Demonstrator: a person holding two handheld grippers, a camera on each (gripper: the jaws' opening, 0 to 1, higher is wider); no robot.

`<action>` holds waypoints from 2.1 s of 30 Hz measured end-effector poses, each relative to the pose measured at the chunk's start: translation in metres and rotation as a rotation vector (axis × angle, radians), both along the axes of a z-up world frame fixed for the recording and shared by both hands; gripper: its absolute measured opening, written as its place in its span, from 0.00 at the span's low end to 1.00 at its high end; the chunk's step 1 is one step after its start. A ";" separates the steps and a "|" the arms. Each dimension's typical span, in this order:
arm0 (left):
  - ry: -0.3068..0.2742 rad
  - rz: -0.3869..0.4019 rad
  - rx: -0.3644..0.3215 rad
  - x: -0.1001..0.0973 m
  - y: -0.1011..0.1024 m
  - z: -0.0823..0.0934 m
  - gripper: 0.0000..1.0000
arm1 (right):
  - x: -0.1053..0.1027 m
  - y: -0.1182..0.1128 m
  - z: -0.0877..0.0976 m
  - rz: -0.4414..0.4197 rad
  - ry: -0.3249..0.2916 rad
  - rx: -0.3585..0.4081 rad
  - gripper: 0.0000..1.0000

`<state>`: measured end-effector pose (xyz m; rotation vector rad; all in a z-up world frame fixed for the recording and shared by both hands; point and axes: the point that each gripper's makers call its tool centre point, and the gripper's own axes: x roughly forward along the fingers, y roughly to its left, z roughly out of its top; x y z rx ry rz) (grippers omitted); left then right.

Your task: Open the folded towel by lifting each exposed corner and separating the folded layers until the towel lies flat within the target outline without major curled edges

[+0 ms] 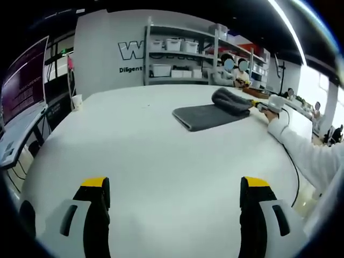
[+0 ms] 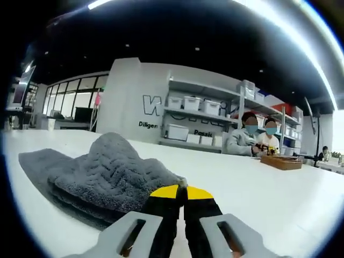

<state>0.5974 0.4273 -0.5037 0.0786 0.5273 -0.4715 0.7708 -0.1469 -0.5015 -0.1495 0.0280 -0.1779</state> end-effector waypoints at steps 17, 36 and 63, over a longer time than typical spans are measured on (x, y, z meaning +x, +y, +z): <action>0.005 -0.011 0.001 0.001 -0.005 -0.001 0.99 | -0.011 -0.028 -0.002 -0.048 -0.001 0.020 0.00; 0.005 -0.007 -0.001 0.000 -0.005 -0.001 0.99 | -0.017 -0.039 -0.003 -0.060 0.006 0.017 0.00; 0.010 -0.013 0.008 -0.002 -0.010 -0.003 0.99 | -0.031 -0.067 -0.004 -0.099 0.010 0.019 0.00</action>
